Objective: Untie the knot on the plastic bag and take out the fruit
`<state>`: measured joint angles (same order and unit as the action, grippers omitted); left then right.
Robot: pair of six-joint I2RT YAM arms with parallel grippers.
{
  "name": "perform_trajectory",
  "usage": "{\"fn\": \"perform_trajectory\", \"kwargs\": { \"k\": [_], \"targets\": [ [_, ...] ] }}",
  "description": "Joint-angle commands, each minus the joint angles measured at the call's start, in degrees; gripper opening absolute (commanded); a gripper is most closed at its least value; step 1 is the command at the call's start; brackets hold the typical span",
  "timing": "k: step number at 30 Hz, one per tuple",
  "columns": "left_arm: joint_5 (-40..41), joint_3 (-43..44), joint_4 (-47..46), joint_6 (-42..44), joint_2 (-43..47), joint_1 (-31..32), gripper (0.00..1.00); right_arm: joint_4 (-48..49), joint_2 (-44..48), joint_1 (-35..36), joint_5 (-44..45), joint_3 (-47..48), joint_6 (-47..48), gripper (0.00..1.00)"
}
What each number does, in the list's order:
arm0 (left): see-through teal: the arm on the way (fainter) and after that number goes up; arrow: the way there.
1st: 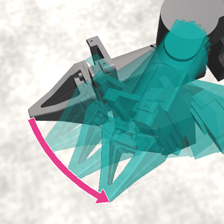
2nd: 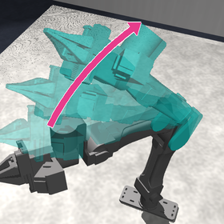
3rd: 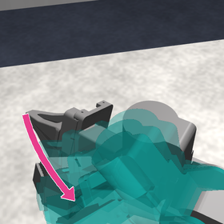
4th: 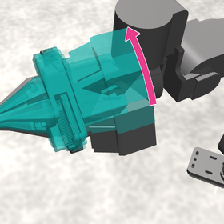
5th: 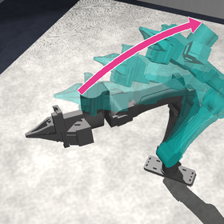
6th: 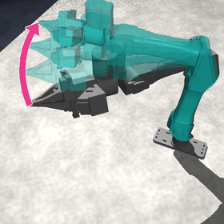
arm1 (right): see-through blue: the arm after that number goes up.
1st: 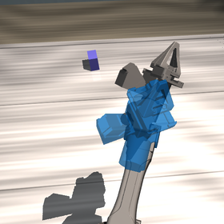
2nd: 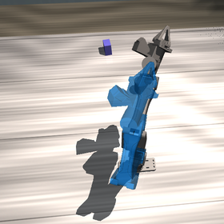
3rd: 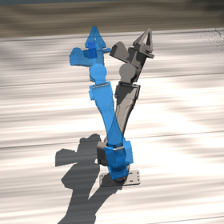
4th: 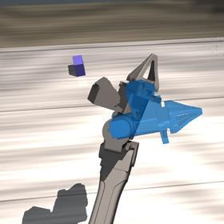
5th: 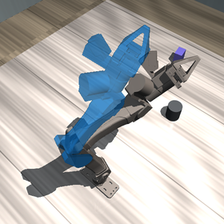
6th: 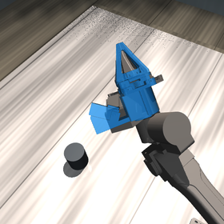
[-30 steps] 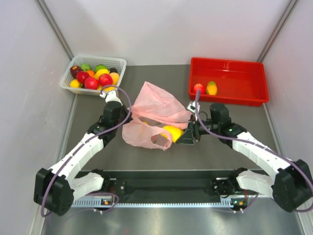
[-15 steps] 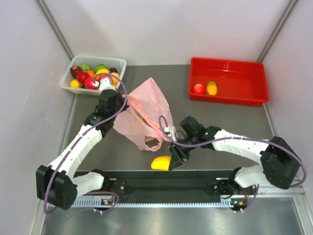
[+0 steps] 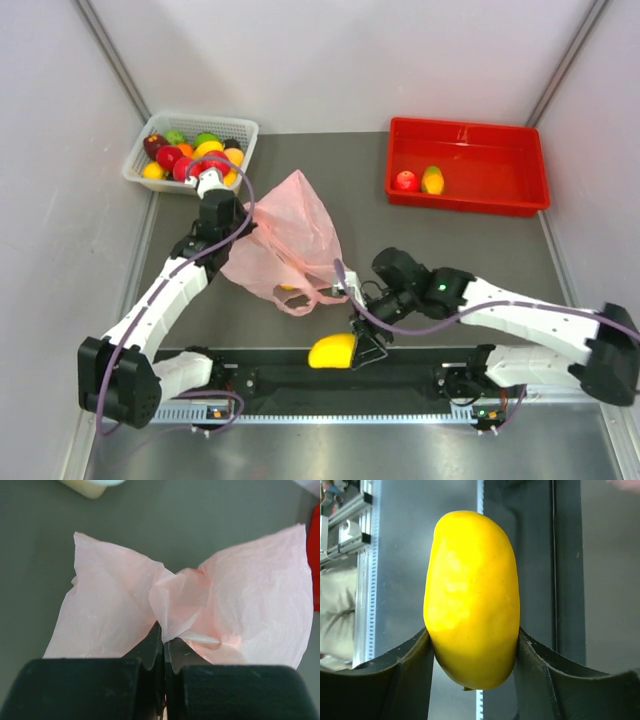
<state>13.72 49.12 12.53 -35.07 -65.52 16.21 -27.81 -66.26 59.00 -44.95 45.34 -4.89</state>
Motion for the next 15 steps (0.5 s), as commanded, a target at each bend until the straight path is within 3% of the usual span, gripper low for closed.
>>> {"fn": "perform_trajectory", "kwargs": {
  "k": [1,4,5,11,15],
  "targets": [
    [-2.2,-1.8,-1.2,-0.1,1.4,-0.3,0.00,0.6,9.1,-0.1,1.6,4.4,1.8,0.00],
    [-5.0,-3.3,-1.5,0.6,2.1,-0.3,0.00,0.1,13.6,-3.7,20.8,5.5,-1.8,0.00],
    [-6.8,-3.9,-1.5,0.7,2.1,-0.3,0.00,0.6,14.3,-8.4,30.6,6.1,-3.1,0.00],
    [-16.0,-4.7,-1.5,1.8,1.5,-0.3,0.00,7.6,11.1,-33.5,46.5,8.6,-11.9,0.00],
    [-24.3,-3.3,-0.9,3.4,1.0,-0.2,0.00,14.6,3.0,-41.9,51.4,11.3,-14.8,0.00]
  ]
}}
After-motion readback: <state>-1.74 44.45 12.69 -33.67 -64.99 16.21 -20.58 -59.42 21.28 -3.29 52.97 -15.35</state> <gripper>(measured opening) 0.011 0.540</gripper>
